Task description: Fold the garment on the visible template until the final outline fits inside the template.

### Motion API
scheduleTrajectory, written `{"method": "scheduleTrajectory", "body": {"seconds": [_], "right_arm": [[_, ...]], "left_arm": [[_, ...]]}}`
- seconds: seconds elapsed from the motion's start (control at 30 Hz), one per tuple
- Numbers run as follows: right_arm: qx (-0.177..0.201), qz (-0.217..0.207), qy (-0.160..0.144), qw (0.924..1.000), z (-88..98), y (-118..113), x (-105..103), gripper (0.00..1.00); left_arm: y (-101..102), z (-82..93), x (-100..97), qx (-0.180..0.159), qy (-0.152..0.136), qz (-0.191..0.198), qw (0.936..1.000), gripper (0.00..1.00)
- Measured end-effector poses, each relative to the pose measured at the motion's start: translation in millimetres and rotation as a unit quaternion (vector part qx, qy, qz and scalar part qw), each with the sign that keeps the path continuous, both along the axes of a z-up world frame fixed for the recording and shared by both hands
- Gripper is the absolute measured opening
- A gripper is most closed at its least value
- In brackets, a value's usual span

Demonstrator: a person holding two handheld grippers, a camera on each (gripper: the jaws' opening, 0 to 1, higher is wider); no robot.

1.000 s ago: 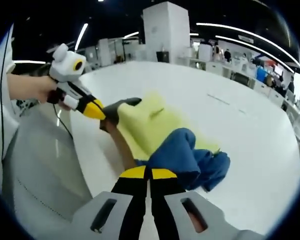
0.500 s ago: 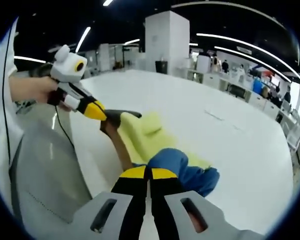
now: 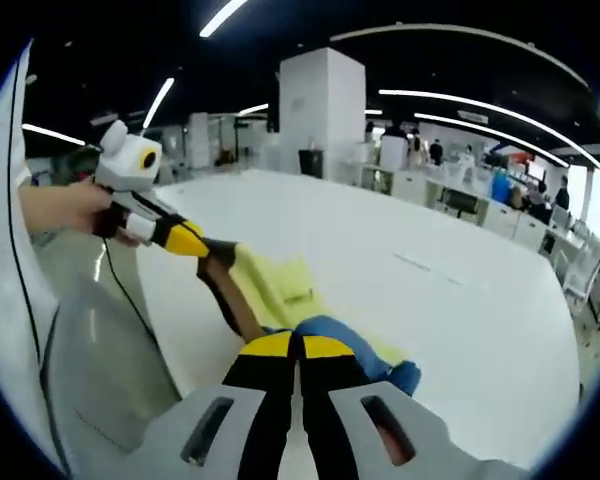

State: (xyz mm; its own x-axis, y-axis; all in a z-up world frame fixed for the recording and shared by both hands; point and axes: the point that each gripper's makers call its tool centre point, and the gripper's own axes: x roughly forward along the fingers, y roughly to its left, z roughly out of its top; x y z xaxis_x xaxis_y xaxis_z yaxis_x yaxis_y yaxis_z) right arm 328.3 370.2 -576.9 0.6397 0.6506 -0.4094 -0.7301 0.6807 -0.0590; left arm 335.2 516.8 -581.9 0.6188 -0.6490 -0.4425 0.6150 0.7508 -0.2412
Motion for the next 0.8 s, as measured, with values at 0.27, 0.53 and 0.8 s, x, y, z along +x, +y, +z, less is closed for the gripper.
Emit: {"method": "scheduleTrajectory", "body": {"seconds": [0.27, 0.53, 0.8], "right_arm": [[0.006, -0.006, -0.026, 0.9996, 21.3, -3.3, -0.8, 0.02], [0.021, -0.007, -0.047, 0.9986, 46.7, -1.2, -7.6, 0.02], [0.033, -0.016, -0.065, 0.9972, 66.0, -2.0, -13.1, 0.02]], "left_arm": [[-0.2, 18.0, -2.4, -0.001, -0.023, -0.004, 0.9997, 0.00], [1.1, 47.8, -1.1, -0.004, -0.058, -0.005, 0.9983, 0.00], [1.3, 69.0, -6.8, -0.017, -0.076, -0.004, 0.9970, 0.00]]}}
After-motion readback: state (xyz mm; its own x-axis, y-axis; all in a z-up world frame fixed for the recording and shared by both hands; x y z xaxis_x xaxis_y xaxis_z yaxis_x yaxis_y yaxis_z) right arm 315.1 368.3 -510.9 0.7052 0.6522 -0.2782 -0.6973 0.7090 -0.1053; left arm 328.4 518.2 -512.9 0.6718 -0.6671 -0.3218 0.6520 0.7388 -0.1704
